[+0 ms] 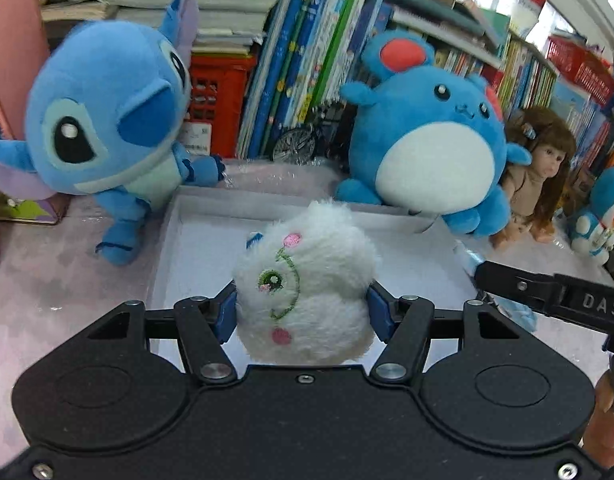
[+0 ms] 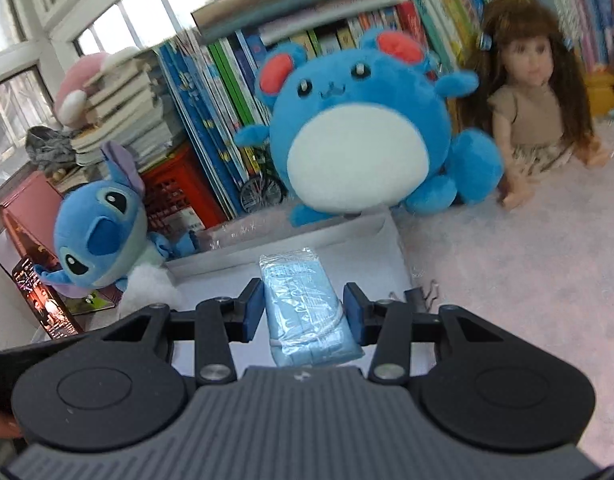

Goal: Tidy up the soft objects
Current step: 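Carry the white plush with the left tool while the right tool carries the mask packet into the white box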

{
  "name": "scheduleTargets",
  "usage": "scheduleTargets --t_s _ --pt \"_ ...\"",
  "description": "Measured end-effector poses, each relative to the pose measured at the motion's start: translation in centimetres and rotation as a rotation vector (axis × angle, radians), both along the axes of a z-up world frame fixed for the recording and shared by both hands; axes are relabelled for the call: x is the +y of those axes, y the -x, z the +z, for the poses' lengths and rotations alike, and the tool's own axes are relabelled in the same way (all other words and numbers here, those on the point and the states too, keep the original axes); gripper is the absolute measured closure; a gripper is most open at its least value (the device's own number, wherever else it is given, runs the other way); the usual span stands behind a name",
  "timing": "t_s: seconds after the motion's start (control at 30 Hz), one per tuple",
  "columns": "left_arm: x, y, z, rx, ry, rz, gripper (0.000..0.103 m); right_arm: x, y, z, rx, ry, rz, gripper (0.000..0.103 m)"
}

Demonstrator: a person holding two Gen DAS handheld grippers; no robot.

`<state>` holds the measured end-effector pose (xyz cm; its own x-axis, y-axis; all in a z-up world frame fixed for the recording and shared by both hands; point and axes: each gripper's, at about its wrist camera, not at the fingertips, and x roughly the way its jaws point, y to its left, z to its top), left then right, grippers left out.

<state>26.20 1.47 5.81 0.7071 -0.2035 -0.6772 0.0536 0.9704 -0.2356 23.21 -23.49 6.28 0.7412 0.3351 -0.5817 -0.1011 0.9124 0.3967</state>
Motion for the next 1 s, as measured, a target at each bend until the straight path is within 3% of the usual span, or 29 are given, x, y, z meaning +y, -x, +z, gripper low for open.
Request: scheduleTargets --t_s 0.17,0.33,1.0 --pt "-0.3 -2.2 -1.7 0.085 0.027 -0.005 0.042 1.0 -2.6 -1.7 0.089 -0.017 0.006 0.054" --pt "-0.6 -3.4 -2.8 0.105 0.003 0.020 0.042 2.1 -4.1 -3.3 0.146 -0.022 -0.004 0.054" --pt "-1.4 -4.5 -4.8 0.126 -0.076 0.020 0.041 3.1 -5.3 -6.2 0.186 0.020 -0.015 0.054"
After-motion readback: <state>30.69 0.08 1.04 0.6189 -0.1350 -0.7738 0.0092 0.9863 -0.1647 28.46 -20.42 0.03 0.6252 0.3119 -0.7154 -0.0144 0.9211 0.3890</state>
